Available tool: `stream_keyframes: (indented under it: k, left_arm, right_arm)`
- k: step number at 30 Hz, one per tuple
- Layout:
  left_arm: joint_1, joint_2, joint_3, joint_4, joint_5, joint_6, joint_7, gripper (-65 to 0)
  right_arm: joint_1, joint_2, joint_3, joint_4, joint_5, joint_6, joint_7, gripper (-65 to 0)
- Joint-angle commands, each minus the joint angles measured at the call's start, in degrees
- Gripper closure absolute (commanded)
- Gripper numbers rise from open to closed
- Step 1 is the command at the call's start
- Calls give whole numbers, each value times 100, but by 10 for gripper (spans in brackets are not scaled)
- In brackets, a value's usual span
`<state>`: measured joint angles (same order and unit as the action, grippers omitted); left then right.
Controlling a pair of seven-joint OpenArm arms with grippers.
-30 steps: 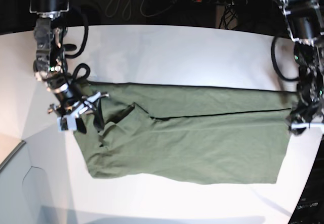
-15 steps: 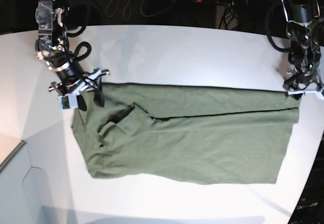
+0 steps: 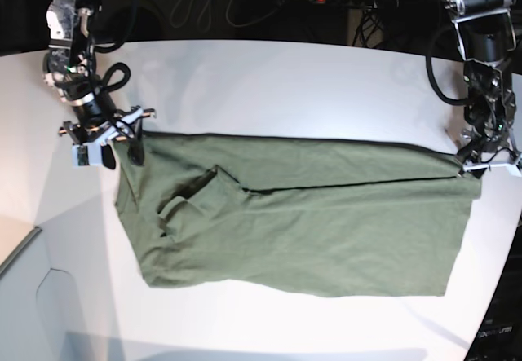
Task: Layout the t-shirt on the table in an organized manner, then fold the t-shirt properly
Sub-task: 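Fold the held edge over the t-shirt body with both grippers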
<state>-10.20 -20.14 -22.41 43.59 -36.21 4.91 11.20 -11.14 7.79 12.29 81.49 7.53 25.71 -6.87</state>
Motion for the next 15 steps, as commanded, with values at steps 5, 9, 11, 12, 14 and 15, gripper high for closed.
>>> stream_keyframes:
  k: [5,9,11,12,14,15]
  left_arm:
    - [-66,-65,-14,23,-15,6,10,-187]
    - [-66,-65,-14,23,-15,6,10,-35]
    - [-66,-65,-14,23,-15,6,36,0]
    - [-66,-65,-14,23,-15,6,36,-2]
    - [-57,-65,-14,23,-15,6,36,-2]
    - [-49,-65,-14,23,-15,6,36,-1]
  right_arm:
    - [98,43,-3,-268,60,53,94,-337]
    - [292,52,6,-637,60,53,129,-337]
    - [336,60,6,-752,60,53,138,-337]
    - [336,69,6,-778,60,53,138,-335]
    - [344,69,6,-796,51,53,138,-334]
    - [344,69,6,-796,51,53,138,-332]
